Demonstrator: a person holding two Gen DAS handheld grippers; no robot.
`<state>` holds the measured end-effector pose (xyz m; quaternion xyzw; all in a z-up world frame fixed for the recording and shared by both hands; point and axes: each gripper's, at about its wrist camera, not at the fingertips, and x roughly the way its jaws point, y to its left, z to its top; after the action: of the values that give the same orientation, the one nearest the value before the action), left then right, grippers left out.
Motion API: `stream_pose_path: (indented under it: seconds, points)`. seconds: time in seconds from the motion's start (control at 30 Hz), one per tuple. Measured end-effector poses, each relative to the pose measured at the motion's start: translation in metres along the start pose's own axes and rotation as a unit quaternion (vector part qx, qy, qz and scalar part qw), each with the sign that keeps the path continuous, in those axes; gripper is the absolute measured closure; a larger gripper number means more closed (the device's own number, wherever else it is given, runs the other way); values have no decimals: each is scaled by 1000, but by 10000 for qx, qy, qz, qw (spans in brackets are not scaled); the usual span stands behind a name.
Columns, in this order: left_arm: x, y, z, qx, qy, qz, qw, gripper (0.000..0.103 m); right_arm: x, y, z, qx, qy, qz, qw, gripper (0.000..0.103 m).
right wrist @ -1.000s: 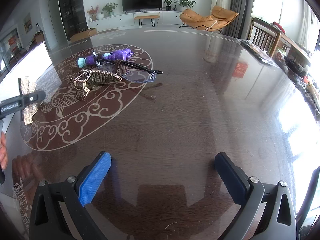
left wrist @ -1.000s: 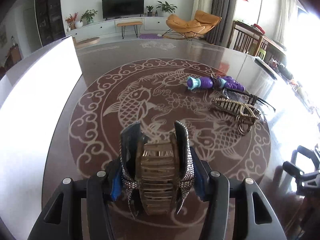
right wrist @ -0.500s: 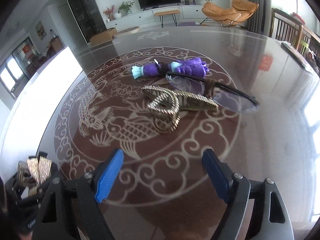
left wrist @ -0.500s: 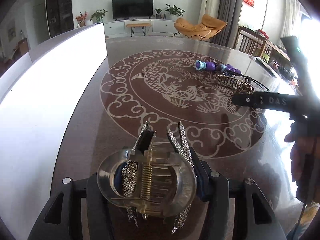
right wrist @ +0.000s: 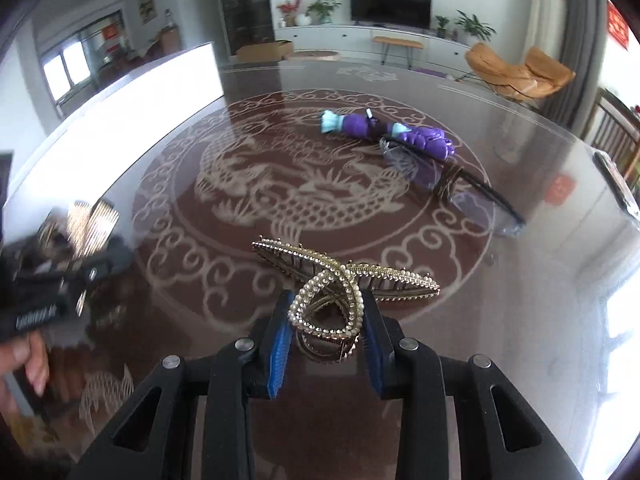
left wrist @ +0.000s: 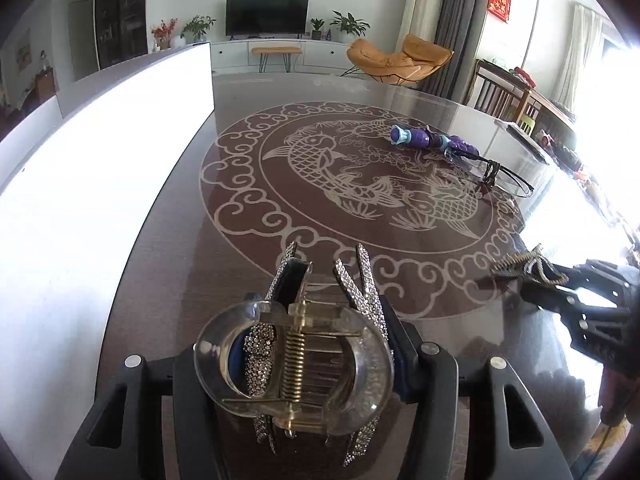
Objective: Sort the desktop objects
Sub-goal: 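Grasp the gold beaded hair clip with the right tool while the left tool holds the rhinestone clip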
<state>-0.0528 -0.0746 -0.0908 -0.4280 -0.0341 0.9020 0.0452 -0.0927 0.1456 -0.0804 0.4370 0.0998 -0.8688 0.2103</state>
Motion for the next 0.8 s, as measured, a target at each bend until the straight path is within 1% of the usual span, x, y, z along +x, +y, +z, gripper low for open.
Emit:
stream_pose_path:
  seconds: [0.07,0.1,0.13,0.17,0.2,0.23,0.27,0.4,0.43,0.5,0.53,0.57,0.6,0.7,0.8]
  points:
    - [0,0,0,19,5,22,10000,48,-18,1,-30,-331,-34,-6,9994,70]
    - [1,0,1,34,10,40,10000,48,-26,-1,-42,-390,-35,14,9992,70]
    - [1,-1,1,53,14,63,10000,47,-31,-4,-51,-378,-38,47,9993,65]
    - [1,-1,1,79,23,70,9999,45,-36,-9,-58,-333,-23,12,9994,50]
    - [2,-3,1,118,38,23,9999,41,-38,-12,-60,-274,25,-46,9996,40]
    - [1,-4,1,161,40,-72,9998,30,-38,-15,-63,-224,82,-44,9997,28]
    - [1,-6,-1,220,83,-101,9997,25,-39,-17,-64,-204,83,17,9998,28]
    - [-1,-11,-3,463,197,34,9987,25,-32,-13,-57,-395,145,139,9990,28]
    - [-1,-12,-5,524,219,87,9983,25,-29,-11,-52,-441,158,188,9987,28]
    - [-4,-13,-10,630,246,169,9976,25,-25,-6,-44,-462,164,255,9985,36]
    - [-6,-11,-12,621,231,143,9977,28,-25,-5,-41,-457,148,240,9986,56]
    - [-8,-8,-13,590,179,172,9979,42,-24,-4,-39,-433,155,193,9988,71]
    - [-11,-4,-13,557,135,169,9982,48,-23,-5,-36,-380,184,195,9989,71]
    - [-17,9,-13,273,136,-64,9995,48,-29,-4,-33,-335,96,106,9993,71]
    - [-30,17,-14,-9,42,-227,9997,48,-46,-3,-30,-263,-51,182,9995,71]
